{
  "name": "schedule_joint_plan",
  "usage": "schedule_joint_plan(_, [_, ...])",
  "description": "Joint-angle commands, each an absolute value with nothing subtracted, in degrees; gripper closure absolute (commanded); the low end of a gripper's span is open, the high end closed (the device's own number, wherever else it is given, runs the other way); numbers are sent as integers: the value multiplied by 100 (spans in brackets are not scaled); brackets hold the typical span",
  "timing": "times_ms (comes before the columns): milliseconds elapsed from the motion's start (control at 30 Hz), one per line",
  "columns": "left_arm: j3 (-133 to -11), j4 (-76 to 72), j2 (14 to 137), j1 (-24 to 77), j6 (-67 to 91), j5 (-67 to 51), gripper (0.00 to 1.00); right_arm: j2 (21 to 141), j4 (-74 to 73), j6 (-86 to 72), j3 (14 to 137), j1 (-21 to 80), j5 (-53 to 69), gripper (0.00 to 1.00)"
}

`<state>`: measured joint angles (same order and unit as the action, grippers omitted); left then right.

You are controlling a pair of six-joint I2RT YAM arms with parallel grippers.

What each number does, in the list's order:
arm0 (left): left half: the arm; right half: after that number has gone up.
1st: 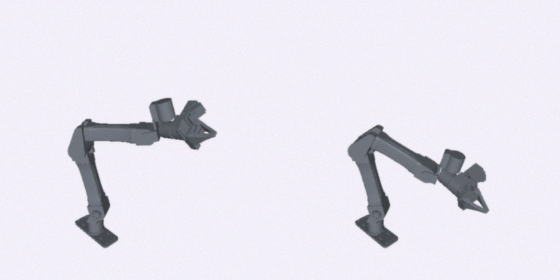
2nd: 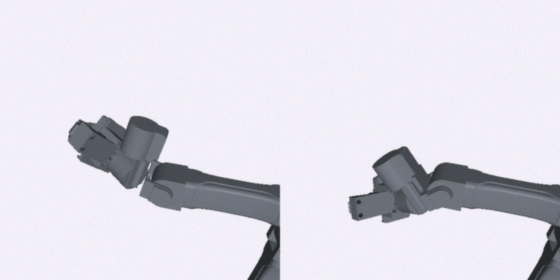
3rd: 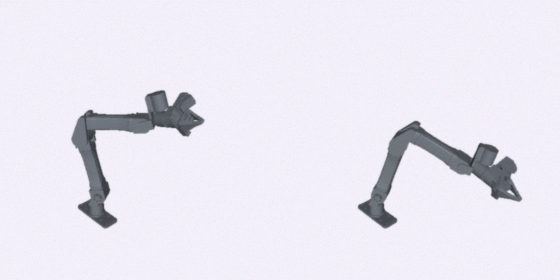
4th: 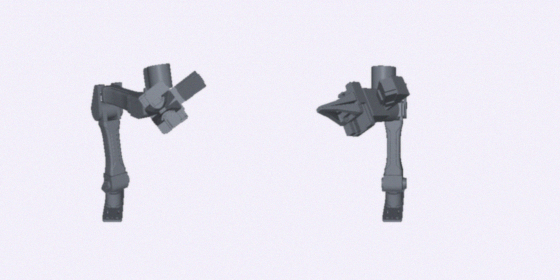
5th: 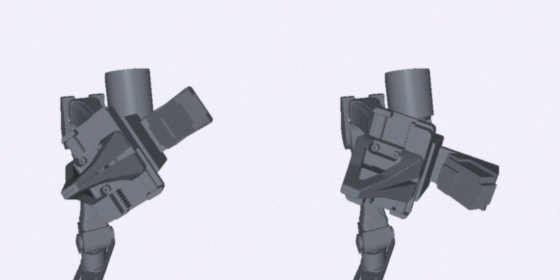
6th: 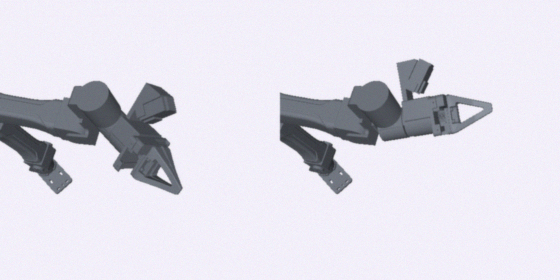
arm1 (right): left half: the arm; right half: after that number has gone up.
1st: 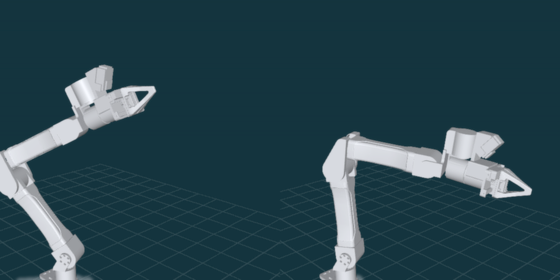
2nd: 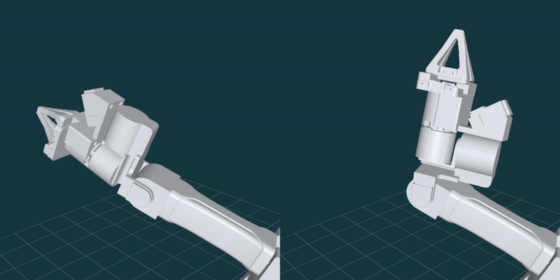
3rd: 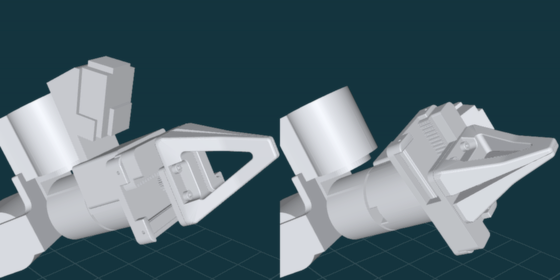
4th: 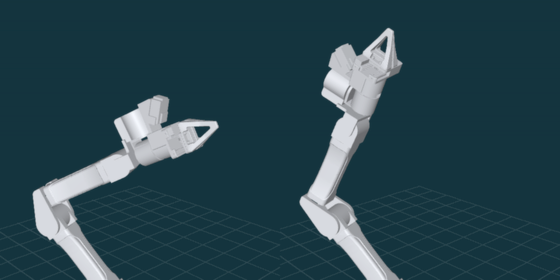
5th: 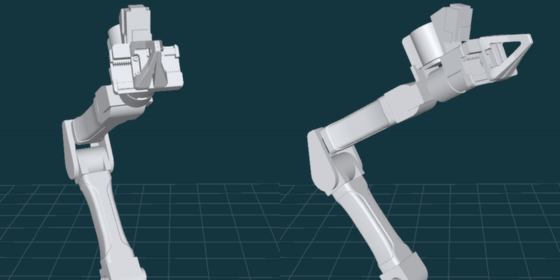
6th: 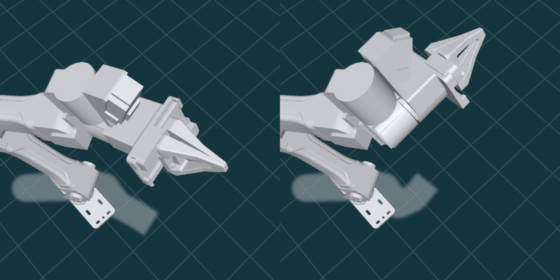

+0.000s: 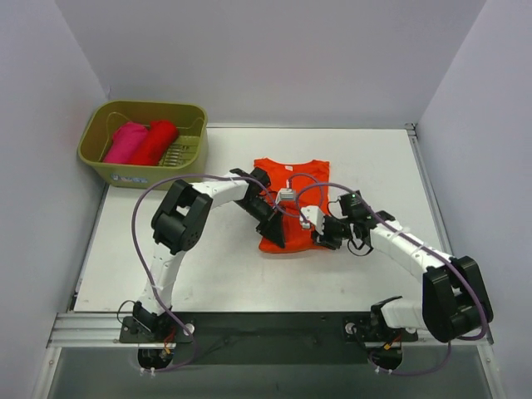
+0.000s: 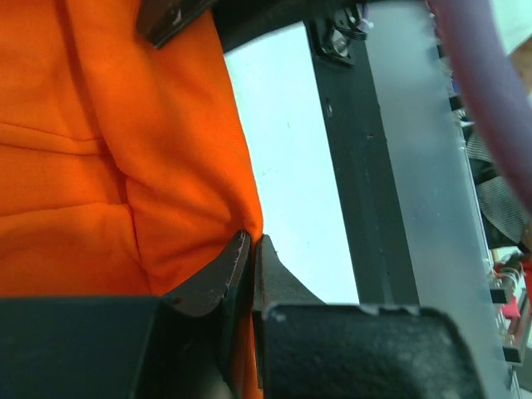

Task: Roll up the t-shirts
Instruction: Roll the T-shirt to the center of the board.

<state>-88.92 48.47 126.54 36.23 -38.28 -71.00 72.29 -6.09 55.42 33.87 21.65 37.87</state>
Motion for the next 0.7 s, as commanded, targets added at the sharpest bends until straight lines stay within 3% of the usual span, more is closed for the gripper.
schedule_joint_plan(0, [-9474, 6458, 12937, 3560, -4754, -7611, 100, 7646, -2195, 5413, 4244, 1838, 4429, 84])
schedule_joint_plan(200, [-9571, 6610, 13113, 3437, -4422, -7585, 100, 8489, -3953, 6090, 5070, 1556, 4992, 92])
schedule_joint_plan(367, [-9177, 4969, 12859, 3296, -2677, -7033, 100, 9340, -4911, 6284, 5536, 1415, 5255, 92])
schedule_joint_plan(667, [-9404, 4194, 13069, 3243, -1926, -6417, 99, 10572, -5194, 5845, 6336, 1029, 5361, 92])
